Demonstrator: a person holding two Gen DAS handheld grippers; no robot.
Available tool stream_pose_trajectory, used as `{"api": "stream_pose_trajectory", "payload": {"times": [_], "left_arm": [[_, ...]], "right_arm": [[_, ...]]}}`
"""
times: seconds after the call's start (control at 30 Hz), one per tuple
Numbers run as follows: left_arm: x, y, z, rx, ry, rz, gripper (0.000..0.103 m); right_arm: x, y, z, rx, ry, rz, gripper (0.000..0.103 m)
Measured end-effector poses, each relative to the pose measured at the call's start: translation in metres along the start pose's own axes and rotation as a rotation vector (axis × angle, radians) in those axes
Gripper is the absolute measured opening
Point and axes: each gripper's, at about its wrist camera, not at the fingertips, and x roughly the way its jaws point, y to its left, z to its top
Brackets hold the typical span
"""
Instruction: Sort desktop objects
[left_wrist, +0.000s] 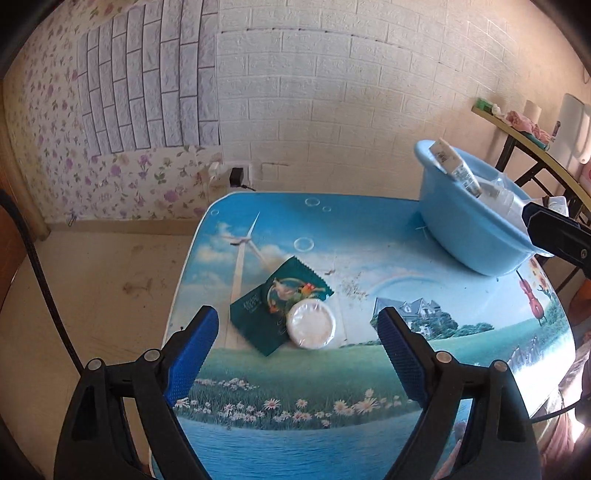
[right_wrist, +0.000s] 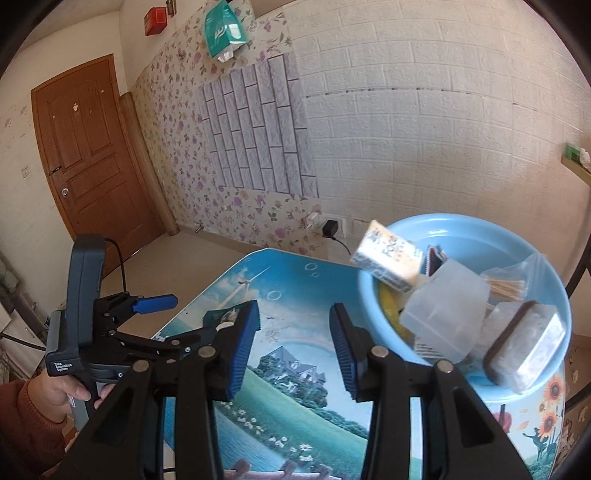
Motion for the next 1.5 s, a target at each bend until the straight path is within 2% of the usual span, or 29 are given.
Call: {"api": "stream_pose_trajectory", "payload": {"times": [0.1,0.23,0.33,0.43,0.5,0.6,0.83,0.93,1.1,1.13,1.17,1.23,1.3,1.43,1.5], "left_arm": [[0.011,-0.003,-0.005,0.005,0.025,-0.009,0.088],[0.026,-0.020,-0.007,0.067,0.049,-0.011,0.087],[0.035,-0.029,-0.008,0.108,0.071,-0.026,0.073],[0.044,-0.030,-0.008,0.125,0.098,-0.021,0.056],[0.044,-0.027,-0.009,0.127,0.085,-0.014,0.036],[0.040,-0.016,-0.010,0.098,0.080,-0.061,0.036],[0.024,0.008,-0.020,0.063,0.057,-0.062,0.036],[0.017,0.023,-0.023,0.038,0.053,-0.050,0.036],[0.009,0.043,-0.025,0.011,0.040,-0.011,0.036],[0.007,0.047,-0.025,0.006,0.036,-0.004,0.036],[0.006,0.050,-0.025,0.001,0.033,0.003,0.036],[0.003,0.056,-0.024,-0.009,0.025,0.012,0.036],[0.001,0.060,-0.024,-0.018,0.018,0.017,0.036],[-0.003,0.064,-0.023,-0.028,0.009,0.017,0.036],[-0.004,0.063,-0.022,-0.026,0.006,0.017,0.036]], "right_arm": [[0.018,0.009,-0.002,-0.014,0.041,0.002,0.041],[0.039,0.013,-0.004,-0.003,0.080,0.009,0.041],[0.051,0.011,-0.003,0.007,0.101,0.008,0.041],[0.065,0.009,-0.002,0.019,0.124,0.005,0.041],[0.073,0.009,-0.002,0.031,0.138,0.009,0.041],[0.084,0.010,-0.003,0.041,0.160,0.023,0.041],[0.114,0.013,-0.004,0.061,0.221,0.055,0.042],[0.125,0.021,-0.004,0.040,0.237,0.068,0.053],[0.143,0.037,-0.006,0.007,0.271,0.077,0.055],[0.149,0.041,-0.006,-0.006,0.279,0.078,0.058],[0.156,0.045,-0.006,-0.022,0.289,0.075,0.066],[0.167,0.051,-0.008,-0.048,0.308,0.058,0.070],[0.177,0.054,-0.011,-0.070,0.327,0.036,0.070],[0.181,0.062,-0.012,-0.142,0.305,-0.003,0.070],[0.180,0.064,-0.012,-0.174,0.300,-0.012,0.057]]}}
